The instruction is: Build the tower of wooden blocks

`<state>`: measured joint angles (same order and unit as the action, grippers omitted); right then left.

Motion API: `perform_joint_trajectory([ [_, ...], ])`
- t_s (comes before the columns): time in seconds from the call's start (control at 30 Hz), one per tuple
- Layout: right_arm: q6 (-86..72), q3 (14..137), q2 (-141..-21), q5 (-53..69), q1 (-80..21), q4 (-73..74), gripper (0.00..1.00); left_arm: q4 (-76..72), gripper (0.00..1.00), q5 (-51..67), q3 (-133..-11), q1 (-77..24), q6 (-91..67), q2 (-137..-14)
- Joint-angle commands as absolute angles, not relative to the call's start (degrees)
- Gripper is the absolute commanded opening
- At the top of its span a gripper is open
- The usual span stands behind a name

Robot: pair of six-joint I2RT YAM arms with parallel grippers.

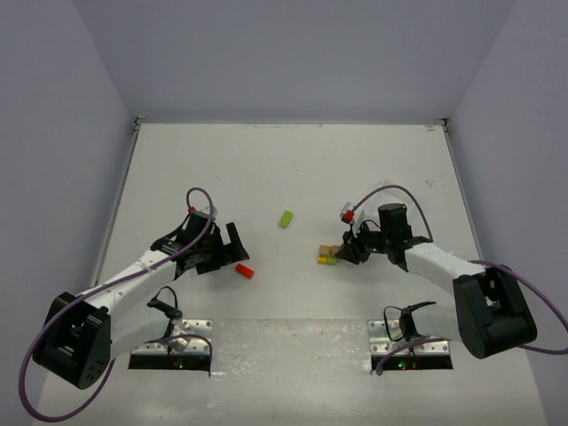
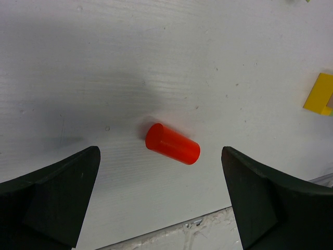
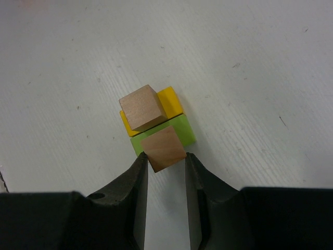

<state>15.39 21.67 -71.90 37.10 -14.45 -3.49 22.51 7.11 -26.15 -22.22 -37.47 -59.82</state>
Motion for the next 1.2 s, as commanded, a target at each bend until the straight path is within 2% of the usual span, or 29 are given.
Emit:
perform_joint_trajectory([
  [0.0, 15.4, 21.7, -71.4, 36.2, -15.3, -6.9, 0.09, 21.4, 1.00, 7.7, -28.0, -22.7, -36.7, -59.9],
  [0.57, 16.1, 21.7, -71.9, 35.6, -16.8, -6.9, 0.12, 21.4, 1.00, 8.1, -27.8, -22.7, -36.4, -59.6],
  [1.17, 16.7, 21.0, -72.1, 34.8, -17.6, -7.3, 0.20, 20.2, 1.00, 8.0, -28.1, -22.7, -36.3, -60.3],
])
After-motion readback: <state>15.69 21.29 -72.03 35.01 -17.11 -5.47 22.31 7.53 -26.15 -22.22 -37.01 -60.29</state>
